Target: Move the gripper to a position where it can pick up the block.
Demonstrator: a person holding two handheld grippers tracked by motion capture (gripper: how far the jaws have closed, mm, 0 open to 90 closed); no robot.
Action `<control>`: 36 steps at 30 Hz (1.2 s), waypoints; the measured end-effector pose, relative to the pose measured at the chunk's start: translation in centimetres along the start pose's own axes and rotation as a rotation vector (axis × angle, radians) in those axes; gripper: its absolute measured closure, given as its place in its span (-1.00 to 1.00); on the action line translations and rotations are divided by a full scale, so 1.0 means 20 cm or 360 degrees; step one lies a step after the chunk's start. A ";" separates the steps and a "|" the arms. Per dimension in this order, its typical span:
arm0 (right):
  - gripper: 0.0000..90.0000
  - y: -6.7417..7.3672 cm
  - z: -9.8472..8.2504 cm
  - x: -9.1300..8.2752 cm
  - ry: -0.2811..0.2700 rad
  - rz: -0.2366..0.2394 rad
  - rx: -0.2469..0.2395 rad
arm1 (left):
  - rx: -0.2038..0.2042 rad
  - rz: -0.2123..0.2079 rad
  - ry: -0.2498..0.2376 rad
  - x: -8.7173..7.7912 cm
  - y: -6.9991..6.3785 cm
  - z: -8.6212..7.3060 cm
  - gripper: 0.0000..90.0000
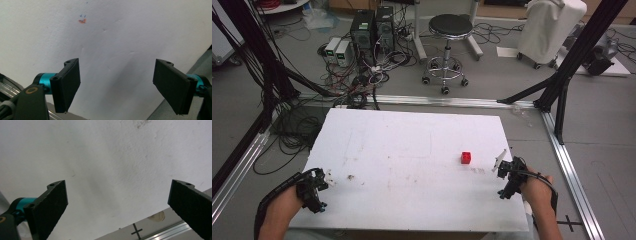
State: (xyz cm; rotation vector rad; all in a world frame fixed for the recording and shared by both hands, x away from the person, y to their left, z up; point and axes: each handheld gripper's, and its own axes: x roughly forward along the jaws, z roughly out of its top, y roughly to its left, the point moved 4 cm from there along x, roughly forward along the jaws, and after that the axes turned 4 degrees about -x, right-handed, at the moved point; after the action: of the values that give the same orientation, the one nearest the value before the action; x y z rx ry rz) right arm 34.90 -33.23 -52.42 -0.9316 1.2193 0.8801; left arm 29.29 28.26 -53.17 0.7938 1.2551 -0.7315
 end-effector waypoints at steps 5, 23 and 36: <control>-0.96 -0.09 0.02 0.01 -0.0022 0.0001 -0.0048 | 0.0004 0.0008 -0.0003 -0.01 0.00 0.01 -0.50; -0.96 -0.35 0.09 -0.07 -0.0052 -0.0027 -0.0270 | -0.0007 -0.0003 0.0004 0.01 0.00 0.01 -0.50; -0.96 -0.44 0.26 -0.18 -0.0084 -0.0032 -0.0426 | -0.0011 -0.0027 -0.0011 0.01 0.00 0.02 -0.50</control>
State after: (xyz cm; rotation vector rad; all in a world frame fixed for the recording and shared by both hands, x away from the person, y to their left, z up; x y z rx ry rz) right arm 44.35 -31.92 -47.37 -1.1243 1.0612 1.0628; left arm 29.48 27.92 -53.42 0.7751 1.2592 -0.7428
